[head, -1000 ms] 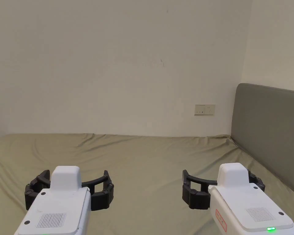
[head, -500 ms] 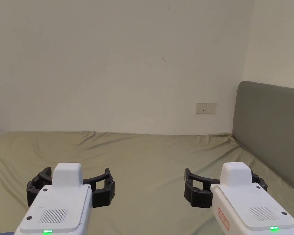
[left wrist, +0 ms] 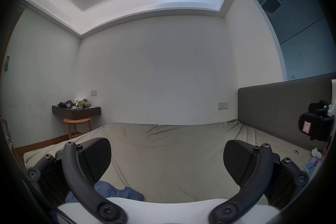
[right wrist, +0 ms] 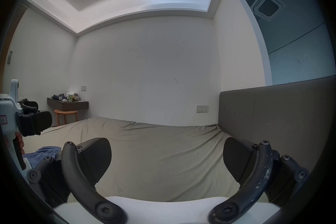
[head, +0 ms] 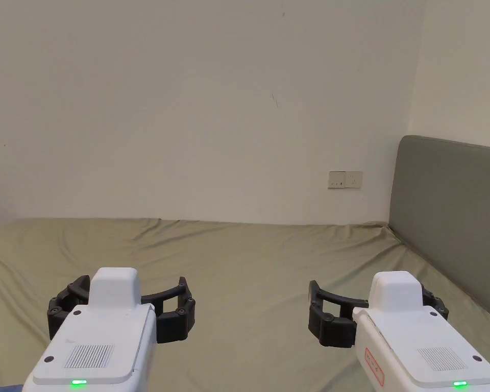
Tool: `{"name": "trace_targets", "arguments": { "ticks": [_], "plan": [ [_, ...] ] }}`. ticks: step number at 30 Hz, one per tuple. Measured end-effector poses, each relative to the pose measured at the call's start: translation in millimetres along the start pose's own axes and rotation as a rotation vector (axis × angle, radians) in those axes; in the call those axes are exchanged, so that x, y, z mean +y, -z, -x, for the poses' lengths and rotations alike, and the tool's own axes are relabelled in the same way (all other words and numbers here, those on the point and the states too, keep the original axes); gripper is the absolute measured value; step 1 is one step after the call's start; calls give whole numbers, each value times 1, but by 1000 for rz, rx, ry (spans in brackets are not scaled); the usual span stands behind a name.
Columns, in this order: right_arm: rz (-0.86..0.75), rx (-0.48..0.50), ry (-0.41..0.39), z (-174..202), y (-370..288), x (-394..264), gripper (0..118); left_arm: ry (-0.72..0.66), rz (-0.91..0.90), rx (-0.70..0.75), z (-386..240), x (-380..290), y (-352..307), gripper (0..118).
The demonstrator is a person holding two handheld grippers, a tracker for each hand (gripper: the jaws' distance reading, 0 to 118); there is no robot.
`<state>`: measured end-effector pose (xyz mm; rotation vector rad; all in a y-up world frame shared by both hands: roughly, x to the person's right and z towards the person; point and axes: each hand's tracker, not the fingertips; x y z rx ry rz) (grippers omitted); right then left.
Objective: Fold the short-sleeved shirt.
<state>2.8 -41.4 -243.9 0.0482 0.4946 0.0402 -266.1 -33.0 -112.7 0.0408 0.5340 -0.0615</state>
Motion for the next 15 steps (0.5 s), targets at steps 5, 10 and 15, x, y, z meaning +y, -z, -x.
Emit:
{"name": "trace_targets", "arguments": {
  "ticks": [5, 10, 15],
  "plan": [
    [-13, 2, 4, -2, -4, 1, 118, 0, -27, -1, 0, -1, -4, 93],
    [-48, 1, -29, 0, -10, 1, 73, -14, -66, 47, -1, 2, -7, 11],
    [-15, -32, -9, 2, -10, -1, 0, -62, -72, 4, 4, 5, -14, 0]
  ]
}}
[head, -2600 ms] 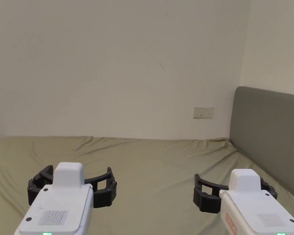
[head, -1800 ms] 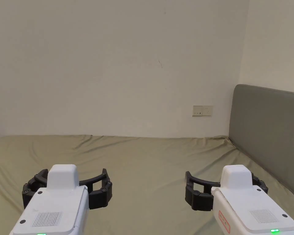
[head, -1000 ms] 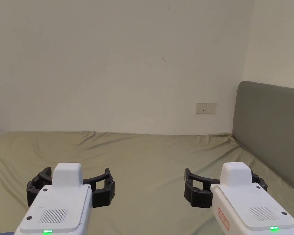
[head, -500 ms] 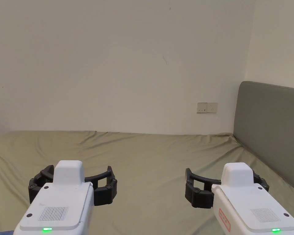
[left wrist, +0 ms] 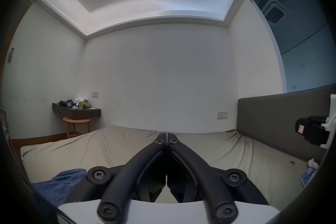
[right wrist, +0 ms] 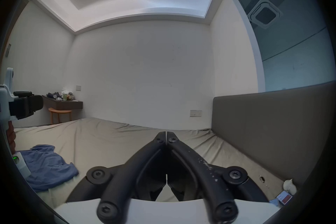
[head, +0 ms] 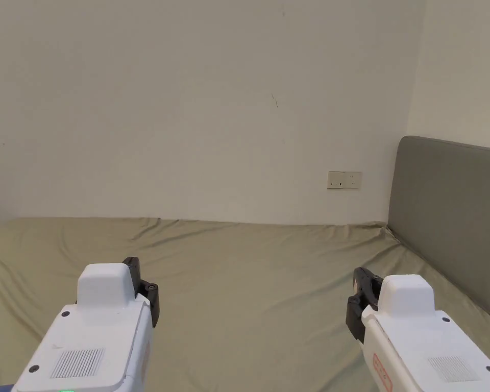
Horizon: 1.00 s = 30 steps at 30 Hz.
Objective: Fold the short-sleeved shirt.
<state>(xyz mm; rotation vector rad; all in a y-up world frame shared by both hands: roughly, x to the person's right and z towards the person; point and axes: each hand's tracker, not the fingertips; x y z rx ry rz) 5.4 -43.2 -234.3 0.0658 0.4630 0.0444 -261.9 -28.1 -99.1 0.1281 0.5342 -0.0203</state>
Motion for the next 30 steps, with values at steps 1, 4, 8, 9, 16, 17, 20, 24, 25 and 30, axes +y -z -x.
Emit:
{"name": "trace_targets", "arguments": {
  "ticks": [1, 4, 8, 9, 16, 17, 20, 24, 25, 30],
  "plan": [
    [9, 6, 14, 0, 0, -1, 0, 16, -7, 3, -2, 0, 0, 0],
    [12, -14, 11, -2, 1, -1, 0, 48, -13, 9, -6, -2, 1, 0],
    [-2, 40, -14, 9, 3, 3, 0, 32, -1, 6, 1, -1, 1, 0],
    [-9, 54, -31, 18, 5, 6, 0, 40, 0, 22, 6, -1, 0, 0],
    [-78, 300, 0, 105, 32, 30, 0, 86, -13, 258, 92, 17, -29, 0],
    [-84, 344, 0, 124, 37, 32, 0, 95, -11, 310, 111, 21, -37, 0],
    [-87, 472, 27, 170, 40, 35, 0, 117, 7, 445, 158, 29, -63, 0],
    [-85, 578, 12, 209, 36, 30, 0, 150, 31, 534, 192, 30, -91, 0],
    [-82, 587, 7, 212, 36, 29, 0, 158, 40, 539, 195, 30, -94, 0],
    [-68, 574, -2, 203, 39, 22, 0, 149, 120, 469, 199, 19, -81, 0]
  ]
}}
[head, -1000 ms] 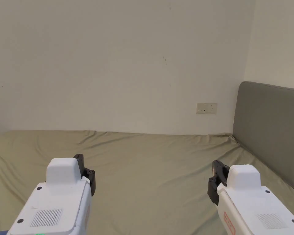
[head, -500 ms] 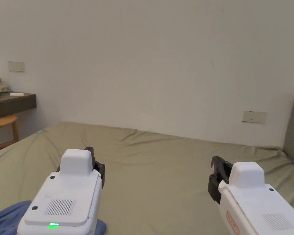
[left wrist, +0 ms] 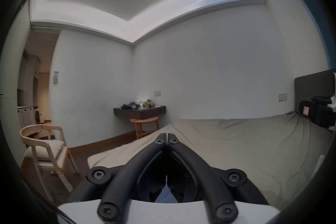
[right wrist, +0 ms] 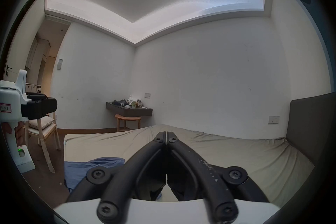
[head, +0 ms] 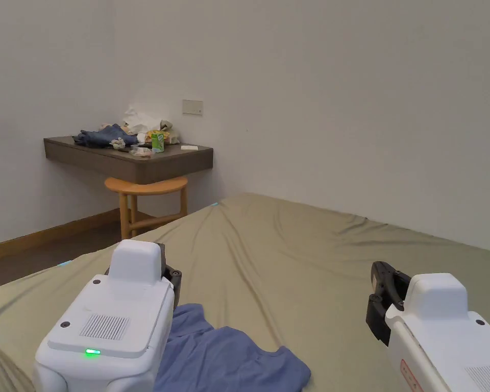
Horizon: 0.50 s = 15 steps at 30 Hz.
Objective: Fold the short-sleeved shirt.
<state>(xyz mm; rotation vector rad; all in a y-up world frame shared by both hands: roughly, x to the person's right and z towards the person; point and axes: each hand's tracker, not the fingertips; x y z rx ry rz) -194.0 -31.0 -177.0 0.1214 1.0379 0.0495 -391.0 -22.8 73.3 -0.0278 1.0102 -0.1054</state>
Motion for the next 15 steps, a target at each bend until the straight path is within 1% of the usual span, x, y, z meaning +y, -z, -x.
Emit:
{"name": "trace_targets", "arguments": {
  "ticks": [2, 3, 4, 5, 6, 7, 8, 9, 10, 13, 14, 15],
  "plan": [
    [16, -22, 6, -11, -1, -2, 0, -4, 55, -53, -6, -6, 14, 0],
    [25, -40, 7, -17, -2, -4, 0, 9, 108, -89, -8, -10, 25, 4],
    [29, -51, 6, -18, -1, -5, 0, 23, 168, -119, -11, -15, 35, 26],
    [34, -61, 9, -22, -1, -7, 0, 34, 232, -146, -13, -24, 48, 69],
    [42, -71, 18, -26, 0, -10, 0, 39, 297, -153, -18, -37, 65, 118],
    [50, -77, 26, -28, 1, -12, 0, 55, 396, -155, -22, -49, 81, 113],
    [59, -82, 33, -28, 3, -16, 0, 64, 417, -170, -27, -66, 92, 111],
    [67, -86, 32, -28, 5, -21, 0, 63, 470, -179, -31, -84, 107, 117],
    [76, -90, 26, -29, 6, -26, 0, 73, 526, -183, -35, -106, 116, 118],
    [121, -88, 4, -27, 13, -40, 0, 125, 664, -163, -47, -158, 142, 118],
    [138, -85, -2, -28, 15, -46, 0, 115, 706, -164, -51, -151, 126, 118],
    [152, -86, -10, -29, 18, -51, 0, 95, 765, -155, -54, -161, 127, 118]
  ]
}}
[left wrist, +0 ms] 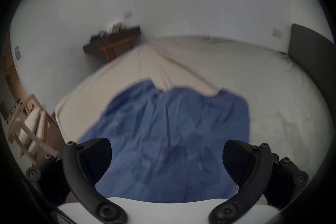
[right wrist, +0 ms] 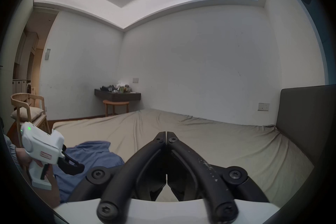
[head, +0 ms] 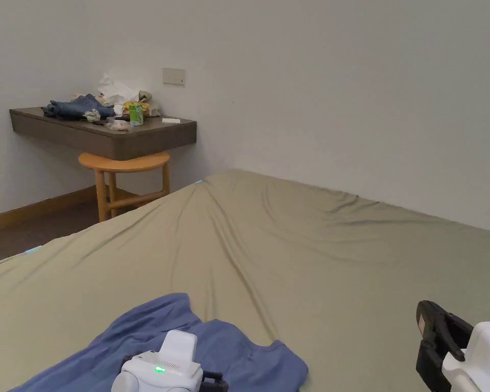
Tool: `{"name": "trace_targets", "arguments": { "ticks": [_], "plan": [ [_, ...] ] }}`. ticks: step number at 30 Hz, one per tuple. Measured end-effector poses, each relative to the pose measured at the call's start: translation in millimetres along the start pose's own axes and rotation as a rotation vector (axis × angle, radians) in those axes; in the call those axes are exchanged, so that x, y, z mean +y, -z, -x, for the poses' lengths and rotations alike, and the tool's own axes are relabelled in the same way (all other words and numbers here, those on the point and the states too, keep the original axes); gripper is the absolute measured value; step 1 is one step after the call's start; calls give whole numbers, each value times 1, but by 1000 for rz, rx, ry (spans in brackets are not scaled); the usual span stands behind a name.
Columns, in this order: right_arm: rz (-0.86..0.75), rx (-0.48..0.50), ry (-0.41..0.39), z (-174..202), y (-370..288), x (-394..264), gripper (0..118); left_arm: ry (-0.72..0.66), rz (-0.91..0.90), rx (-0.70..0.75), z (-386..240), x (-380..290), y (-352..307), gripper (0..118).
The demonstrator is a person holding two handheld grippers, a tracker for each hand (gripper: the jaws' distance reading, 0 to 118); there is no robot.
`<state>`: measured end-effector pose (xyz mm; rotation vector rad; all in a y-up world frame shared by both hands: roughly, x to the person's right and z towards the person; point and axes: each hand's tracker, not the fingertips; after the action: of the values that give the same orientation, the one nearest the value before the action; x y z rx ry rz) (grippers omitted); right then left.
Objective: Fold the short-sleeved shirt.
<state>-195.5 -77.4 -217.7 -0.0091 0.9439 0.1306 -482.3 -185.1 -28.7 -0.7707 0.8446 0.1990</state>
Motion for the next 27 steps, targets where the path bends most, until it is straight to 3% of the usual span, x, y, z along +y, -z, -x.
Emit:
{"name": "trace_targets", "arguments": {
  "ticks": [2, 6, 7, 8, 9, 10, 11, 12, 14, 15, 18, 21, 27],
  "plan": [
    [13, -7, -6, 1, 6, -8, 0, -61, 104, -6, -4, -8, 22, 118],
    [38, -25, 18, -6, 16, -23, 0, -106, 221, -23, 2, -17, 70, 96],
    [45, -30, 22, -8, 19, -25, 0, -128, 338, -73, 10, -22, 122, 90],
    [51, -35, 26, -10, 21, -28, 0, -190, 307, -131, 21, -13, 136, 65],
    [56, -40, 30, -11, 24, -31, 0, -200, 268, -130, 31, -2, 143, 65],
    [60, -46, 38, -13, 26, -33, 0, -221, 198, -138, 39, 7, 149, 50],
    [65, -50, 50, -14, 28, -35, 0, -183, 80, -60, 21, -9, 111, 15],
    [70, -54, 64, -14, 30, -37, 0, -174, 62, 63, 19, -6, 110, 0],
    [72, -58, 78, -13, 29, -38, 0, -160, 39, -55, 23, -2, 116, 0],
    [72, -59, 81, -13, 28, -37, 0, -159, 52, -30, 17, -22, 72, 0],
    [58, -58, 78, -14, 21, -33, 0, -148, -49, -13, 16, -27, 38, 0],
    [24, -75, 74, -20, 11, -26, 0, -46, -183, 59, 11, -30, 40, 0],
    [-43, -123, 107, -37, -14, -8, 0, -37, -466, 125, 18, -9, 0, 0]
  ]
}}
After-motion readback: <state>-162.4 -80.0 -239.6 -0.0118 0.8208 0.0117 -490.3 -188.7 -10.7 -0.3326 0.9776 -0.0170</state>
